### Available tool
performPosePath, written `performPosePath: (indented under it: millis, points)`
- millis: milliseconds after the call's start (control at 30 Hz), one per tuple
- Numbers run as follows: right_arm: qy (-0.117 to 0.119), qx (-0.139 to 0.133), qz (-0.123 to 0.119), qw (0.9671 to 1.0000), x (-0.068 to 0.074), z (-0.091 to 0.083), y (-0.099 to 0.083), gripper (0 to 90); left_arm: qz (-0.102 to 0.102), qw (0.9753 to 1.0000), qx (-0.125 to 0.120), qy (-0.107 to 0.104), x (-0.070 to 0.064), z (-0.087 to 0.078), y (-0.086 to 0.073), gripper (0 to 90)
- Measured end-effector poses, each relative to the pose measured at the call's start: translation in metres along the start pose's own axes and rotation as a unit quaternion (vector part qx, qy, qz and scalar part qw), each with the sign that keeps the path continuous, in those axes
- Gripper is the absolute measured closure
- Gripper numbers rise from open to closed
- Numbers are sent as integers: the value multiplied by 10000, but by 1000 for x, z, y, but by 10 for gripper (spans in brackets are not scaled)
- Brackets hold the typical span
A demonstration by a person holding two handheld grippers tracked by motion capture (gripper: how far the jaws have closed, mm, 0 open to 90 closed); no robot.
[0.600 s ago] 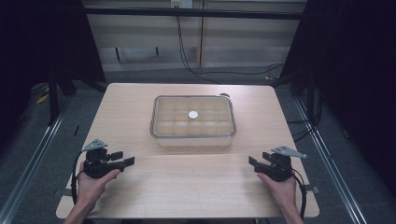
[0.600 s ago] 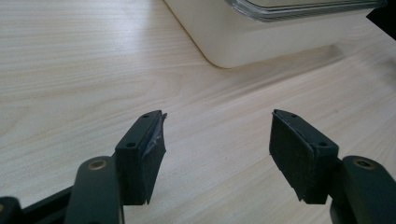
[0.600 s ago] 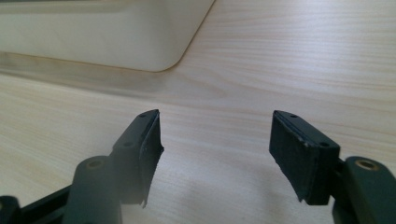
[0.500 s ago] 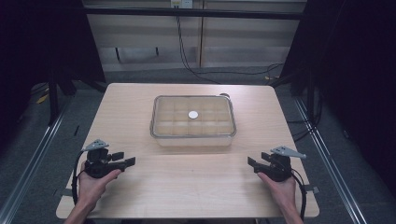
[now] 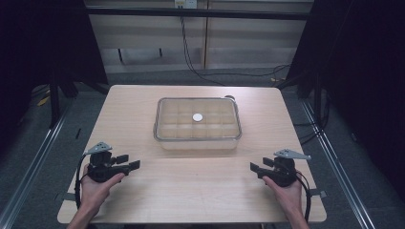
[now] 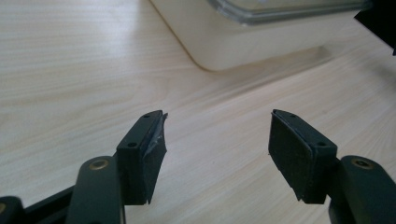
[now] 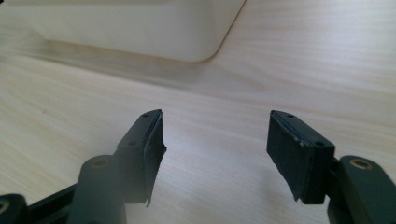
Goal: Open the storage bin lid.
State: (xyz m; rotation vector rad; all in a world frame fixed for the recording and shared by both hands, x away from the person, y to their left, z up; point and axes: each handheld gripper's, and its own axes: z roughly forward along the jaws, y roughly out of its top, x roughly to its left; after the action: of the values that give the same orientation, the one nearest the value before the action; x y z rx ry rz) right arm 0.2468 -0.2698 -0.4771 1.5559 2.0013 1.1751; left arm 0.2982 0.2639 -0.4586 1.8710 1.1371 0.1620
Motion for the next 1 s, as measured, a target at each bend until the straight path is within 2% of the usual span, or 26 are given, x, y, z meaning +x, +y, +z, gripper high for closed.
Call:
performPosePath:
  millis: [200, 267, 333, 433, 500, 600, 700, 733, 900, 1000]
  points:
    - [402, 148, 44, 9991, -1, 0, 10, 352, -55, 9999, 36, -92, -1, 2, 8, 370]
    - [392, 148, -91, 9991, 0, 1, 14, 338, -60, 9996, 49, -256, -2, 3, 9, 402]
    - [434, 140, -194, 9988, 0, 3, 19, 325, 51, 9996, 94, -252, -5, 4, 11, 409]
    - [608, 116, -252, 9978, 0, 4, 25, 325, 15, 9997, 100, -224, -4, 7, 15, 400]
    - [627, 114, -258, 9976, 1, 5, 28, 322, -15, 9997, 107, -217, -3, 8, 17, 398]
    - [502, 6, -231, 9985, 0, 7, 39, 298, 0, 9999, 23, -167, -3, 11, 25, 395]
    - [535, -60, -232, 9983, -1, 8, 46, 294, 21, 9999, 41, -94, -2, 16, 32, 393]
    - [538, -32, -238, 9983, -2, 10, 48, 286, -13, 9999, 33, -113, -2, 18, 34, 392]
    - [651, 59, -232, 9976, -5, 17, 59, 283, 107, 9998, 116, -133, 0, 27, 46, 388]
    - [707, 139, -230, 9971, -7, 23, 66, 294, 71, 9999, 116, -106, 1, 30, 51, 385]
